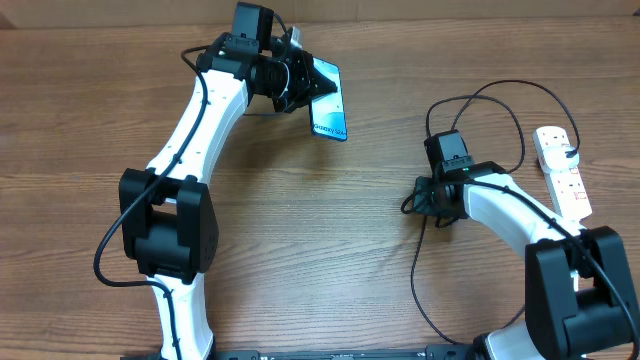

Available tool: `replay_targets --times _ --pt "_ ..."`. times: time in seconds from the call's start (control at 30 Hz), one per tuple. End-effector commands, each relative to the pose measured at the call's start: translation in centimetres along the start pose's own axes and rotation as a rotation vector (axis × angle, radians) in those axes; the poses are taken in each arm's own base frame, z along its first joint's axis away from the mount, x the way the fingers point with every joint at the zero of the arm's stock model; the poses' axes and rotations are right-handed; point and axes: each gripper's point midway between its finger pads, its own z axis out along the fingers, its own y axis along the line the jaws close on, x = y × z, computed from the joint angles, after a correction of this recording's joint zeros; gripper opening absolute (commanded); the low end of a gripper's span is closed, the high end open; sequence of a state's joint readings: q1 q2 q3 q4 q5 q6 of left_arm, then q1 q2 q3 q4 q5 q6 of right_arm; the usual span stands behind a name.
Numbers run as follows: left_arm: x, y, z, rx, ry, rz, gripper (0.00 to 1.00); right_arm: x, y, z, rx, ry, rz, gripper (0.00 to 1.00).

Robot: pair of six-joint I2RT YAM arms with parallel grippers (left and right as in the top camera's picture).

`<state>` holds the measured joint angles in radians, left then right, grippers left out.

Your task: Plug charger to phone and switch on socket

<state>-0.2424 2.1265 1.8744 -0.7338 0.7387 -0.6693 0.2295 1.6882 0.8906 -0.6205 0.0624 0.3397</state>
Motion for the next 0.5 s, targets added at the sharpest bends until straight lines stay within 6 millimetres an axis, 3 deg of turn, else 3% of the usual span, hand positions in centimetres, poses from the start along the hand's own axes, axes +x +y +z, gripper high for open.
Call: replay_targets --times 0.0,0.17,0.47 --pt "0.00 -1.73 -1.01 0.030 -0.015 0.058 0.04 0.28 -0.58 0.94 0.037 0.010 -0.012 0.11" --pt "0.04 -1.70 -1.01 0.029 -0.013 0.056 0.04 0.17 -0.54 0.96 0.035 0.006 -0.011 0.30" --pt "0.13 -1.68 -0.99 0.027 -0.010 0.054 0.04 0.88 -0.51 0.95 0.030 0.036 -0.003 0.21"
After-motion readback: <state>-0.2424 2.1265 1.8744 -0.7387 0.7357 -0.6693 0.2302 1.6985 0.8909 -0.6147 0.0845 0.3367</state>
